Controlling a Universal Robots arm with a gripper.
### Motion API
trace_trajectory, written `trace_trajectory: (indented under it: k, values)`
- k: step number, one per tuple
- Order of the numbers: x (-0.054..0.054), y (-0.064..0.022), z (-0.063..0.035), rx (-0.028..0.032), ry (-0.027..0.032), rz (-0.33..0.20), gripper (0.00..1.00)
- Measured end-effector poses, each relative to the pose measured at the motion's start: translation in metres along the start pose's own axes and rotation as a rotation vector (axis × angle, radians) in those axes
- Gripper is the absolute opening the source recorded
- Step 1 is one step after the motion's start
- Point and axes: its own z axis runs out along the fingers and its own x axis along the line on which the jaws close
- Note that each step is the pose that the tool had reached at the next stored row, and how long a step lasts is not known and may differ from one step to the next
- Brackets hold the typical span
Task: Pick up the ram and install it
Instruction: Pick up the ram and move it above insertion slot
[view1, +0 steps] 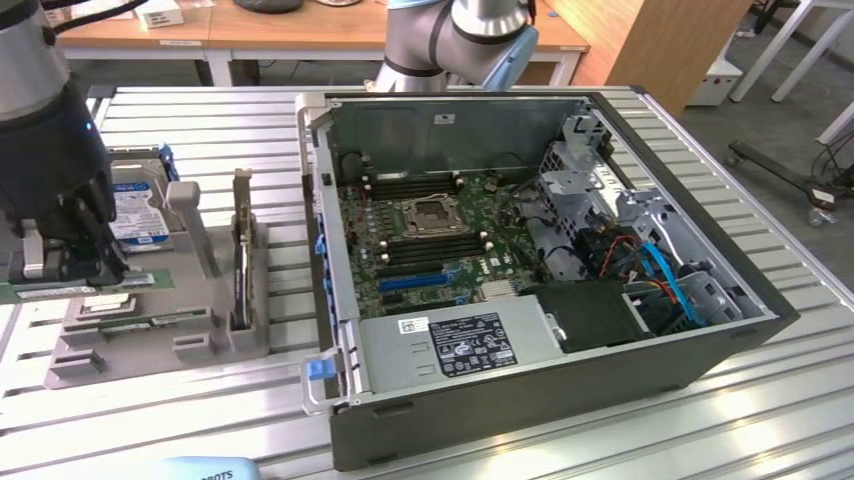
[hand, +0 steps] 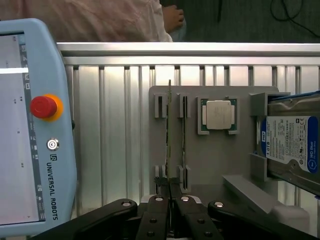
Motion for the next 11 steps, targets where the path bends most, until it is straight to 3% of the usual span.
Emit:
trace_trajectory:
  k: [11]
  values:
    - [-0.001, 0.0011, -0.0332, 0.0, 0.0, 0.002, 0.11]
